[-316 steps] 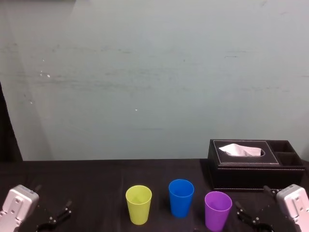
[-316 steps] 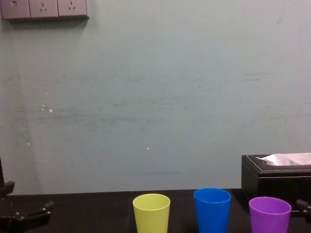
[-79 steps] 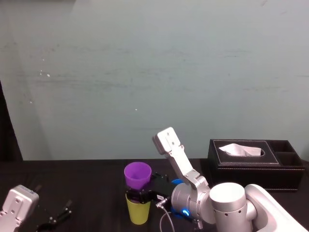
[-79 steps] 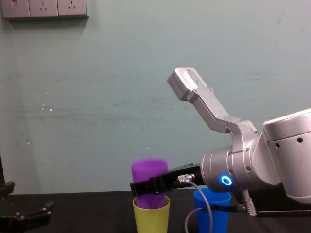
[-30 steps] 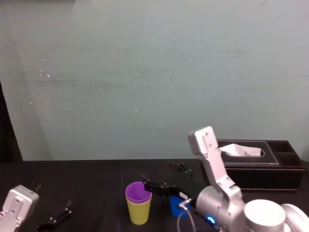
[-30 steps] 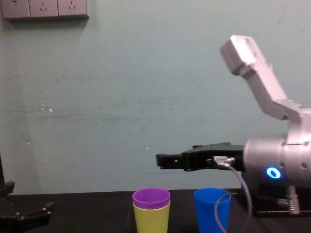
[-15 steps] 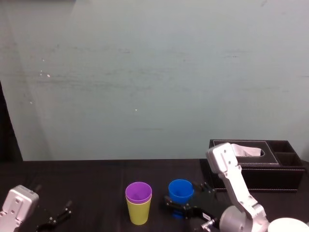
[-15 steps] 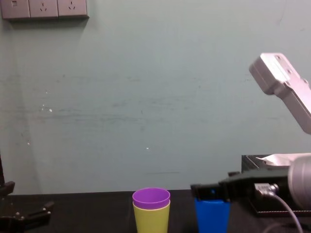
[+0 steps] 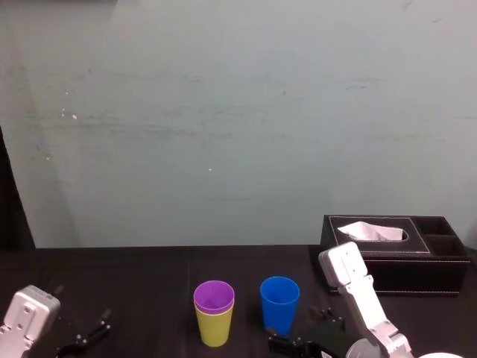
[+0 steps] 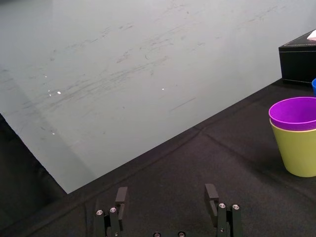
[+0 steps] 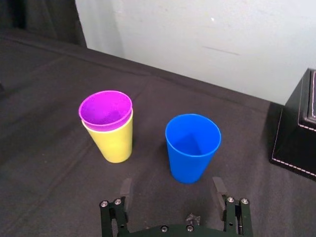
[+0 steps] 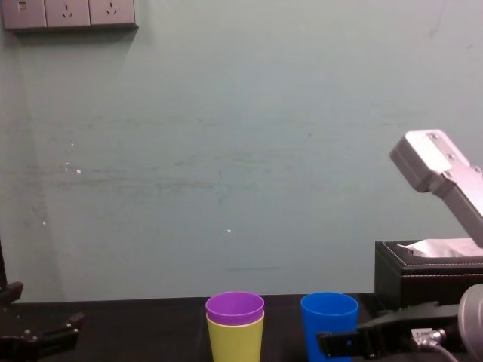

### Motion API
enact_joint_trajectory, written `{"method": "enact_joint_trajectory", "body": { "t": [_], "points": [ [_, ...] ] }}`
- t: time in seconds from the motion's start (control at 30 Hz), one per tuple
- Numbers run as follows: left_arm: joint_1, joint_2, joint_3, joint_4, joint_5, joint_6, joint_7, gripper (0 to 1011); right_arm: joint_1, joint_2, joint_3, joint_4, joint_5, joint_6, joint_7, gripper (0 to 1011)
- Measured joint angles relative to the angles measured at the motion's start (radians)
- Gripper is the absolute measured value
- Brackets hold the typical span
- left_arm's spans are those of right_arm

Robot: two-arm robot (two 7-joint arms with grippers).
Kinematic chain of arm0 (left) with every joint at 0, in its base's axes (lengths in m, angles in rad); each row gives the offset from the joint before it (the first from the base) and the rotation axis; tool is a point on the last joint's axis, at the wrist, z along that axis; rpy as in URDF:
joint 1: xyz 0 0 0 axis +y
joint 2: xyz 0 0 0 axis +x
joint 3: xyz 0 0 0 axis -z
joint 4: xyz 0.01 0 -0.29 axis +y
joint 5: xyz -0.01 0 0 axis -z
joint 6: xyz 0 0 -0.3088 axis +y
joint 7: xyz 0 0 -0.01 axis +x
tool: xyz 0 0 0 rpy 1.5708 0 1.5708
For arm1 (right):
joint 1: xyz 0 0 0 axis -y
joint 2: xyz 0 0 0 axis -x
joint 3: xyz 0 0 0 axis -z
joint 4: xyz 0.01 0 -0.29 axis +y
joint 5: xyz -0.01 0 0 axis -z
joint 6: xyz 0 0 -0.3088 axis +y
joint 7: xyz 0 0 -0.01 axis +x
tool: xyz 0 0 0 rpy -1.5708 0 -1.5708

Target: Stack the three plastic cups sequentially using one hand.

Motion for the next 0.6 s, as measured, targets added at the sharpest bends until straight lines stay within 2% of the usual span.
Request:
{"method": "enact_joint_trajectory", "body": {
  "t": [0.2,0.37,0.6],
  "points": [
    [0.000,0.000,0.000,0.000,0.000,0.000,0.000,1000,0.019,-0.023,0.002,0.044,-0.017,0.010,-0.005,1003],
    [0.000,0.000,0.000,0.000,0.000,0.000,0.000,1000,0.041,-0.039,0.001,0.097,-0.031,-0.009,-0.003,1003],
    [0.000,0.000,0.000,0.000,0.000,0.000,0.000,1000,0.082,-0.066,0.001,0.194,-0.050,-0.078,0.011,1003]
  ]
}}
